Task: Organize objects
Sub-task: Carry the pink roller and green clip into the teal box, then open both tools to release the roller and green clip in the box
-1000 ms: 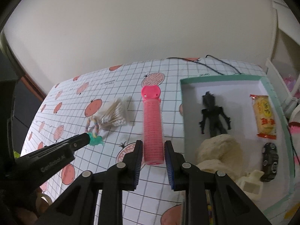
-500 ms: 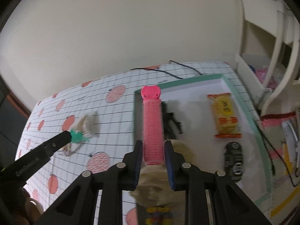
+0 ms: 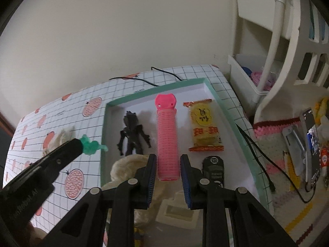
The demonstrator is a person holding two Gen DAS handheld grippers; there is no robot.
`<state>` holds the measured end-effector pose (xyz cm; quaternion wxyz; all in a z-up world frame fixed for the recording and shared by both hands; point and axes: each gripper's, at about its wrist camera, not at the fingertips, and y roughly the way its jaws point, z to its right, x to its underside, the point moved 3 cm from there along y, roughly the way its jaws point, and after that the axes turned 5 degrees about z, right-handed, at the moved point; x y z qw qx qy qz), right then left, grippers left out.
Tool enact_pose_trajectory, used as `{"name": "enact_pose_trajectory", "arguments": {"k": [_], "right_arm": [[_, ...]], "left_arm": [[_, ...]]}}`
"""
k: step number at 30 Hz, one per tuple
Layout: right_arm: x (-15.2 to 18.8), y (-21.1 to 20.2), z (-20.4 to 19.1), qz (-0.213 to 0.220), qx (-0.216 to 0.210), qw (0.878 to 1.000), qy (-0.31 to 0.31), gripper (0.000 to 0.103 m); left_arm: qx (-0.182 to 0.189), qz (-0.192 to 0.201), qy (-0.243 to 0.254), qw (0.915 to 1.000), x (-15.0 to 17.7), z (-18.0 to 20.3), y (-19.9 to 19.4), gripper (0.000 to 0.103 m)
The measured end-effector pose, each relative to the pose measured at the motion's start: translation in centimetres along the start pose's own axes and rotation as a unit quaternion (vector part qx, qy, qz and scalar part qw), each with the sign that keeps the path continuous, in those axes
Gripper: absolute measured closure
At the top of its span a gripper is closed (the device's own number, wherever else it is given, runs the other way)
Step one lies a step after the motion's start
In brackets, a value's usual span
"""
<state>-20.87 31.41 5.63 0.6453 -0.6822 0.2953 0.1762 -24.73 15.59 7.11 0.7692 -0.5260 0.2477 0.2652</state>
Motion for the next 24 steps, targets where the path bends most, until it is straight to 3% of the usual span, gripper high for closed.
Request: {"name": "enact_pose_trajectory", "arguments": {"k": [7,24], "right_arm": [[0.6,1.1,0.3,-0.015,0.005,1.0,-0.004,0.078],[1.3,2.9,-0.2,-0.039,0.006,0.999,-0.01,0.078]], "left_arm": [[0.01,-0.005,-0.051,0.9986,0.9,-1.8,2.1,0.09],[-0.004,-0.027,-0.04,0.9988,2.1,-1.6,4.1,0.09]]}}
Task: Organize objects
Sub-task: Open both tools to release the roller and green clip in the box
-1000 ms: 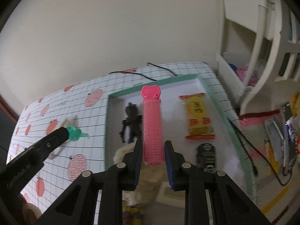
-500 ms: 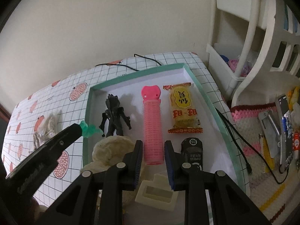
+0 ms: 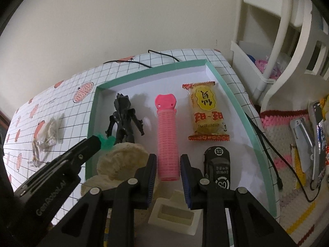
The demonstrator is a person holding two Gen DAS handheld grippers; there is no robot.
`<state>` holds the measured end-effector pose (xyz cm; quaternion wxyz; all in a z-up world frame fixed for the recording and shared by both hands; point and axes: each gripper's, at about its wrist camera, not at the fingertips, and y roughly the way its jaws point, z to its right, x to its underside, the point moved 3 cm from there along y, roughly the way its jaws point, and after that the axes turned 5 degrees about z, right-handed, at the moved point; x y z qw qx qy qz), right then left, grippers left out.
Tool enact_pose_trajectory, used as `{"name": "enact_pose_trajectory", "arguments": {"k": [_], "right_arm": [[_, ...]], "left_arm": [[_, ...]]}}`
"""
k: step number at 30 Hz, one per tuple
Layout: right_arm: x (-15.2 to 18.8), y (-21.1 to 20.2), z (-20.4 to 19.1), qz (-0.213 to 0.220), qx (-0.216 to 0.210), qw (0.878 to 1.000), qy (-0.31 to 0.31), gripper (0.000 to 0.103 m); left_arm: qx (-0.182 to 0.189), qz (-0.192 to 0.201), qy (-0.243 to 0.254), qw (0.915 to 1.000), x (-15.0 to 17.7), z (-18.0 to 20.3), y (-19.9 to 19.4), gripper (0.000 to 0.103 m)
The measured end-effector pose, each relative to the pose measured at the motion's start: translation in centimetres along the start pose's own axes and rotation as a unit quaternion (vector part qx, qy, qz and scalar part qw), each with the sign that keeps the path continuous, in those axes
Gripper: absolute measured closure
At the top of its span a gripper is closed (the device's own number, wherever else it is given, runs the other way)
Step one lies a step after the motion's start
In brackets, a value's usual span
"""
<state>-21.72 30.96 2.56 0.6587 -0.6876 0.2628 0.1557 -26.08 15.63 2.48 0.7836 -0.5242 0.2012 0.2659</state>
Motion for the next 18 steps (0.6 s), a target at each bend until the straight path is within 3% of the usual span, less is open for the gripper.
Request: {"name": "enact_pose_trajectory", "arguments": {"k": [18], "right_arm": [[0.2,0.6,-0.2,-0.009,0.008,1.0,-0.007,0.077]], "left_arm": [[0.025,-0.005,0.01,0.9996,0.0,1.2,0.1,0.087]]}}
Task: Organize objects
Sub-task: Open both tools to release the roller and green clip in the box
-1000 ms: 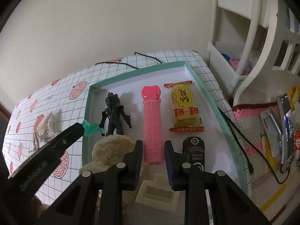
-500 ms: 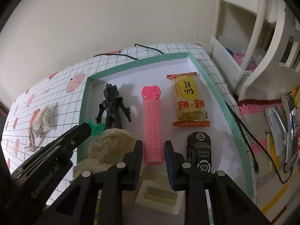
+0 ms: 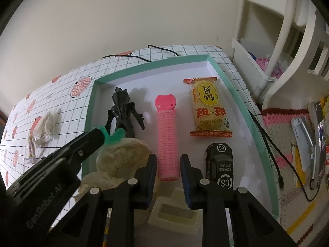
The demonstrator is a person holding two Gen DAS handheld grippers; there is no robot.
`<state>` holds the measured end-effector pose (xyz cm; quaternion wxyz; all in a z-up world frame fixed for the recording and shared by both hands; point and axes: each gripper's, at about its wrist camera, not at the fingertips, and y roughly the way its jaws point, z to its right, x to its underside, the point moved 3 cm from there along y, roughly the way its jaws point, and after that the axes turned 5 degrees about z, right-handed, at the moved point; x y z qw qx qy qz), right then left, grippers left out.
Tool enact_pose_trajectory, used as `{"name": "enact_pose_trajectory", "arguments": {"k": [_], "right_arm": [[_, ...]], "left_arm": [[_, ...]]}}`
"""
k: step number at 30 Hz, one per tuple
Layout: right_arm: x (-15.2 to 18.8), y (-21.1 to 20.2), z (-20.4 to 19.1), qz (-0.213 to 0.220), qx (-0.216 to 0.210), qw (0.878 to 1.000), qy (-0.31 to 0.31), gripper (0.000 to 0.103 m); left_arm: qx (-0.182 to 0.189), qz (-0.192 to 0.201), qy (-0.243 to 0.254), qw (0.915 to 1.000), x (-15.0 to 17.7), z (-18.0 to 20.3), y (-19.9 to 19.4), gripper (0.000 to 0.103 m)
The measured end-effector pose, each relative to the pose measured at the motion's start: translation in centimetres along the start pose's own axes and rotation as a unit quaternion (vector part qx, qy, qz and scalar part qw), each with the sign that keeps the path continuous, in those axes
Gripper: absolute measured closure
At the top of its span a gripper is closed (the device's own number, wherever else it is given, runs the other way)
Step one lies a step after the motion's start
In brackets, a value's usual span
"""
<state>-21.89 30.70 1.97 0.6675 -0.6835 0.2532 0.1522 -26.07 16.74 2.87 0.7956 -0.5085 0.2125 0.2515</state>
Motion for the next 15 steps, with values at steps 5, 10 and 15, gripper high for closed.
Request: {"name": "enact_pose_trajectory", "arguments": {"k": [5,10,15], "right_arm": [[-0.01,0.0,0.08,0.002,0.003,1.0,-0.002,0.076],[-0.03,-0.03,0.19,0.002,0.005,1.0,0.0,0.076],[-0.07,-0.05,0.17,0.002,0.006,1.0,0.0,0.073]], "left_arm": [[0.003,-0.011,-0.011,0.9999,-0.09,-0.18,0.13,0.064],[-0.002,-0.02,-0.015,0.9997,0.05,-0.45,0.16,0.062],[-0.001,-0.018,-0.018,0.9997,-0.1,-0.65,-0.27,0.053]]}}
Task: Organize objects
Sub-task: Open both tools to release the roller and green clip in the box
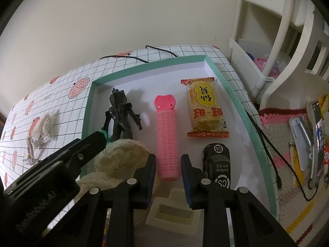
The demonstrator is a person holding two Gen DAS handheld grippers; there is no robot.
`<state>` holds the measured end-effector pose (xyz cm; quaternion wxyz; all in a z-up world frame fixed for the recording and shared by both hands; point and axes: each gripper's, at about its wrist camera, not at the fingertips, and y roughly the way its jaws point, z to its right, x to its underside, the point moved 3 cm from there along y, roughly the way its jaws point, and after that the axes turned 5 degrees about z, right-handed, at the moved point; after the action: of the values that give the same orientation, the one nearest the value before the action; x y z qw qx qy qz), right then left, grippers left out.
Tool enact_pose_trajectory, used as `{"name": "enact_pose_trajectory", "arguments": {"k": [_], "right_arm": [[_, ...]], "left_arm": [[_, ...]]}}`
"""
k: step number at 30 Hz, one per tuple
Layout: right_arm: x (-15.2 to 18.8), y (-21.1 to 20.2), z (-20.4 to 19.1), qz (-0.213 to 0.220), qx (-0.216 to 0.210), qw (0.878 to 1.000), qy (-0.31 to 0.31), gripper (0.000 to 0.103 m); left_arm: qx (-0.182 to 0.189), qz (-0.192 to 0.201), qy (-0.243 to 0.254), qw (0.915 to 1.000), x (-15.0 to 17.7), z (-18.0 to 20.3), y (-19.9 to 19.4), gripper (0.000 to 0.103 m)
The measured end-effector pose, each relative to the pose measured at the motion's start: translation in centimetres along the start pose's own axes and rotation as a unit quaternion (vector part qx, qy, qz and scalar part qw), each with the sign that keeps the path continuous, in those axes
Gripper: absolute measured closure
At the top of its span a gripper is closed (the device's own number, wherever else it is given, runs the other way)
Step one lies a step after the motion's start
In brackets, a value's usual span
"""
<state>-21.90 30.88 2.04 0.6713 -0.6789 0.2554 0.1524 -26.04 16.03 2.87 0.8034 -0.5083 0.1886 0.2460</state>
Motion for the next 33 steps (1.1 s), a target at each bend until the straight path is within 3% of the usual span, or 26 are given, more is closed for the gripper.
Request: {"name": "enact_pose_trajectory", "arguments": {"k": [4,10,18,21,28,33], "right_arm": [[-0.1,-0.2,0.1,0.004,-0.001,1.0,0.001,0.064],[-0.2,-0.6,0.0,0.01,-0.002,1.0,0.003,0.063],[-0.2,-0.5,-0.2,0.011,-0.003,1.0,0.003,0.062],[-0.3,-0.5,-0.2,0.014,-0.001,1.0,0.005,0.043],[-0.2,-0.2,-0.3,0.015,-0.002,1.0,0.003,0.029],[-0.2,-0.1,-0.3,0.019,0.007,1.0,0.002,0.011]], "left_arm": [[0.0,0.002,0.0,1.0,-0.3,0.0,-0.4,0.053],[-0.007,0.006,0.002,1.0,-0.7,-0.1,-1.0,0.053],[-0.073,0.008,0.031,0.9968,-1.4,-0.9,-2.2,0.041],[-0.093,0.003,0.031,0.9952,-1.3,-1.6,-2.4,0.04],[-0.142,-0.009,0.03,0.9893,-1.2,-3.0,-2.3,0.025],[-0.158,-0.016,0.018,0.9871,-1.0,-4.2,-2.1,0.018]]}}
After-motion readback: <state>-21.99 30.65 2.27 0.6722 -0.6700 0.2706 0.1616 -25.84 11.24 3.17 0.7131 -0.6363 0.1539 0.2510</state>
